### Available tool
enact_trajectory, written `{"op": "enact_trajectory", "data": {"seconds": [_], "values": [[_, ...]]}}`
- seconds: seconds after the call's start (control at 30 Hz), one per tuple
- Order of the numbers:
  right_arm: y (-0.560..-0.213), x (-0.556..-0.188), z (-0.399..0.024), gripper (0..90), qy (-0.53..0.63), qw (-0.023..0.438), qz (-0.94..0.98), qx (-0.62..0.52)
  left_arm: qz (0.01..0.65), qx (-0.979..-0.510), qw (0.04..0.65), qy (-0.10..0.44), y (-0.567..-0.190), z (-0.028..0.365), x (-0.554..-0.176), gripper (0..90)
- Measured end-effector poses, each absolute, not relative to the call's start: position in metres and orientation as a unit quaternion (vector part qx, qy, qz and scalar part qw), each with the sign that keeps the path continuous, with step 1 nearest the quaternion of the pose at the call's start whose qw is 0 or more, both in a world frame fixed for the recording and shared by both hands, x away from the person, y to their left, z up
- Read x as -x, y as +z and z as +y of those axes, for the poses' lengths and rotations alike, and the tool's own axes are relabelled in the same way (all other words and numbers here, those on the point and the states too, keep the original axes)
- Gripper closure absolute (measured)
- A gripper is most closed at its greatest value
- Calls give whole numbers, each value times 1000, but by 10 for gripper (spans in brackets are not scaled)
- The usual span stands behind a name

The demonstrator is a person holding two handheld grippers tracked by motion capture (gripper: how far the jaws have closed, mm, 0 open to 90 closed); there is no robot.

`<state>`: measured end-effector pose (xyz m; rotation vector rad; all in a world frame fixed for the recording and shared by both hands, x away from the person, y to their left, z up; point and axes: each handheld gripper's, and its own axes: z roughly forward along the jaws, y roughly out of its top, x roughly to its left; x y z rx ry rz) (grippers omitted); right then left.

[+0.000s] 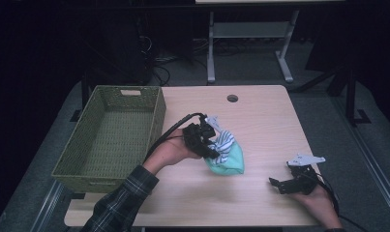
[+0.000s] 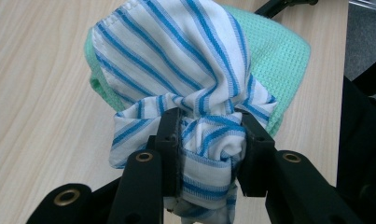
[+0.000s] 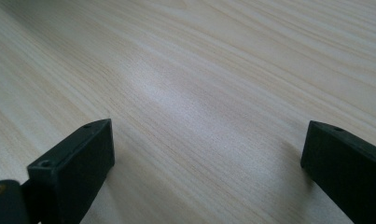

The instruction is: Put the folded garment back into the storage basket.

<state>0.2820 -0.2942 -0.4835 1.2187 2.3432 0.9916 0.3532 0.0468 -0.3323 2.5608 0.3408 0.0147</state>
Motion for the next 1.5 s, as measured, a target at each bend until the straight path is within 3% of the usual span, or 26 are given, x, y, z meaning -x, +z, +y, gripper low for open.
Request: {"op": "enact_trajectory", "data": {"seconds": [1.5], "values": [[-484,-282,-294,22,347,160,820,-427,264,-919,277,94,-274,153,-371,655]]}}
